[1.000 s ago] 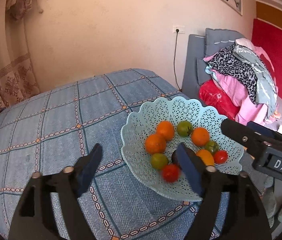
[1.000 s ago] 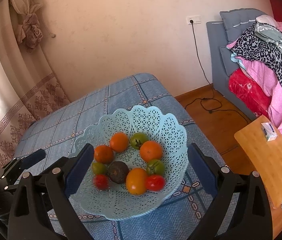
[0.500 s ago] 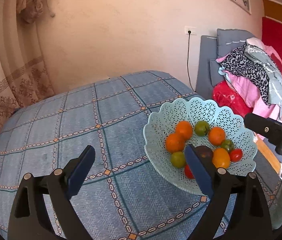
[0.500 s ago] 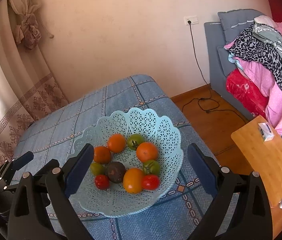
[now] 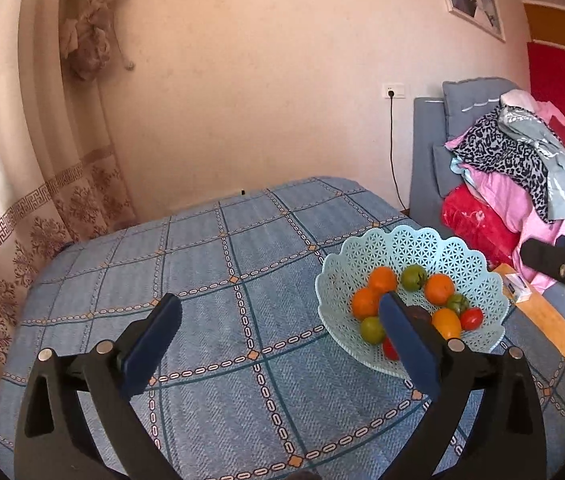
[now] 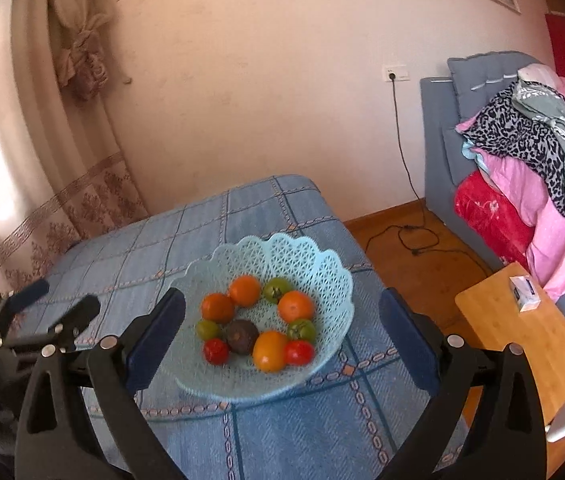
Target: Organize fruits
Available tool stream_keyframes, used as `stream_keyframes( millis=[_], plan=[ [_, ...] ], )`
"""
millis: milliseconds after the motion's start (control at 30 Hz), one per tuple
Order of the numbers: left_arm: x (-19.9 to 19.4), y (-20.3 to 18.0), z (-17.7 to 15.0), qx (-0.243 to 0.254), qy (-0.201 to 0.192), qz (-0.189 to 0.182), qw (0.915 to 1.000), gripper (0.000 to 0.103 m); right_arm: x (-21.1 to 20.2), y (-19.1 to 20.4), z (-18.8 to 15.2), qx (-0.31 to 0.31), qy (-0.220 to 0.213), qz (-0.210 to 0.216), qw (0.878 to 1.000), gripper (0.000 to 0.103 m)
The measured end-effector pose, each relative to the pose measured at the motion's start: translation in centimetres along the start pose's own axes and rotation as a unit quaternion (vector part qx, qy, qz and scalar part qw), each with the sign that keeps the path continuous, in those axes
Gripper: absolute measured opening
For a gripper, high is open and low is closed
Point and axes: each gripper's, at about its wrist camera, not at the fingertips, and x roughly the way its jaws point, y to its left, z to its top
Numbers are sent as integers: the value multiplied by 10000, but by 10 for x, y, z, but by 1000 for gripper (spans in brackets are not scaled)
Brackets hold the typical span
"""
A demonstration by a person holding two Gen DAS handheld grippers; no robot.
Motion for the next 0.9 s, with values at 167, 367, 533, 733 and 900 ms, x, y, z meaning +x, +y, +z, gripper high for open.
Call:
stream_keyframes(
  millis=[167, 367, 533, 733, 900],
  plan=[
    [-10, -5, -3, 176, -92, 152, 9997, 98, 0, 9, -15, -220, 17, -7, 9998, 100],
    [-19, -2, -12, 182, -172, 312, 9992, 98, 3, 14, -27, -464, -33, -100, 9989, 100],
    [-18, 0, -22, 126, -64, 317, 9994, 98, 7, 19, -32, -594, 29, -11, 9982, 100],
    [-13, -4, -34, 178, 95, 356, 9992, 98, 18, 20, -39, -623, 210, -1, 9978, 100],
    [-14, -7, -36, 253, 96, 317, 9991, 98, 20, 25, -41, -744, 249, -5, 9969, 100]
  ],
)
